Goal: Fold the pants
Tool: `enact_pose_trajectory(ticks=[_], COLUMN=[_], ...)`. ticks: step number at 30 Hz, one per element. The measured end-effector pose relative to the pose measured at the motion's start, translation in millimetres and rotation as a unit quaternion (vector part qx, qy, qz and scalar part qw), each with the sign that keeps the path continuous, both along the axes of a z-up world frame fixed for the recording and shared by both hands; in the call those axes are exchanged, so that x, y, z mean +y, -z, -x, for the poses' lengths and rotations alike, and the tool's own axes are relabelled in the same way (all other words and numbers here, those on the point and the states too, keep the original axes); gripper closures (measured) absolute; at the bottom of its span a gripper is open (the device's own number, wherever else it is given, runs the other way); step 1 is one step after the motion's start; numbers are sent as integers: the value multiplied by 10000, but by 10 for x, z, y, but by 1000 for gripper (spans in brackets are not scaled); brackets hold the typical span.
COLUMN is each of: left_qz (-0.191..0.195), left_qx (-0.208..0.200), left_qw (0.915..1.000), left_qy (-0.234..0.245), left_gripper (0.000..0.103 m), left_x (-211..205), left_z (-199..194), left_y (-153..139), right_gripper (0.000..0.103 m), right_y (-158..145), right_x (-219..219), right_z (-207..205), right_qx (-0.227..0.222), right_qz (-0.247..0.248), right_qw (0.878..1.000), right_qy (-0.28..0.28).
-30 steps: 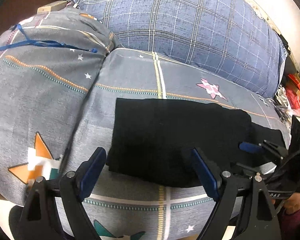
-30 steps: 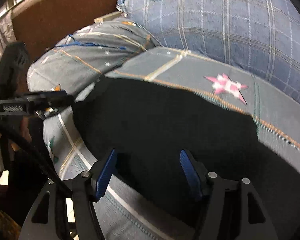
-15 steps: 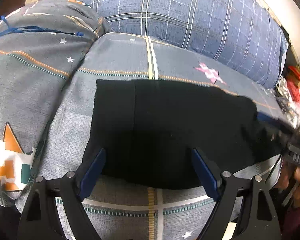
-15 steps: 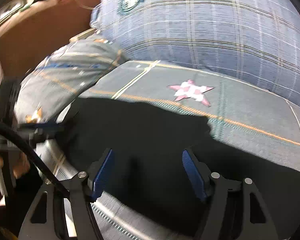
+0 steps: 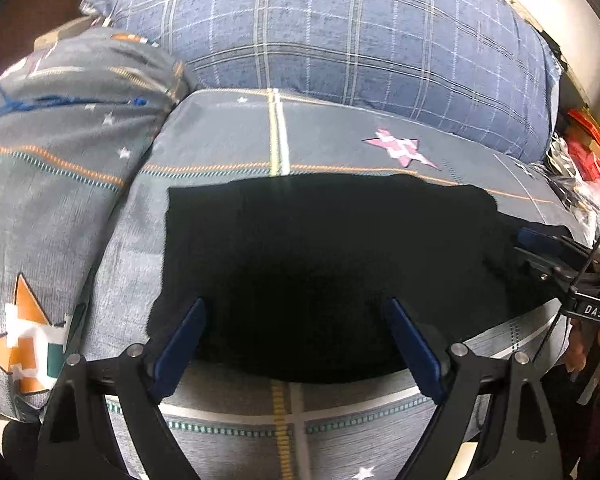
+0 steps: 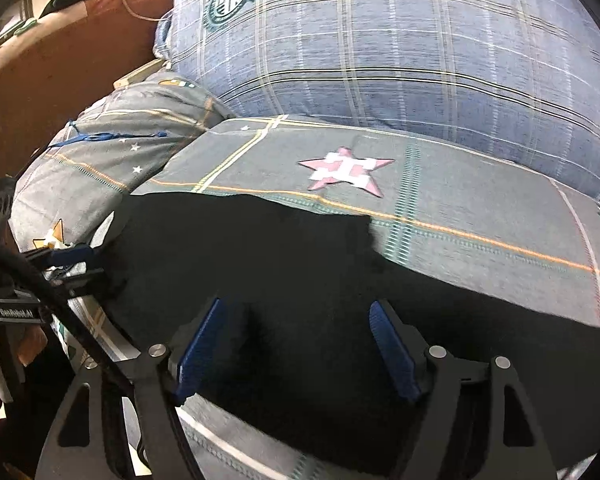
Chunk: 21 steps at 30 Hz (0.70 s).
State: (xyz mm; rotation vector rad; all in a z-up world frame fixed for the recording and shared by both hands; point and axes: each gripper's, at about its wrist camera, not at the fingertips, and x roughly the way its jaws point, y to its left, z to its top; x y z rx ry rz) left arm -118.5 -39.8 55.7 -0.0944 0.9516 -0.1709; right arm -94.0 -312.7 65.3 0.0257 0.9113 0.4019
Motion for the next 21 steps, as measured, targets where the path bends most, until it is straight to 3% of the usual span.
enact_pose_trajectory(ticks=[4, 13, 21], left_qz=[-62, 145, 321], left_qx=[-85, -167, 57], left_qw=[9997, 9961, 9821], left_qy=[226, 860, 1855], left_gripper=[13, 8, 7], left_x=[-211, -862, -1731], left_z=[-18, -186, -423], left_y=[-54, -151, -210], right_gripper=[19, 15, 13], right_y=[-24, -68, -42], right_x=[-283, -885, -1701], right_z=[113, 423, 742], right_qx=[29, 129, 259], right_qz=[-206, -130, -81], right_qw=[9992, 9950, 9816], right_qy=[350, 985, 1889])
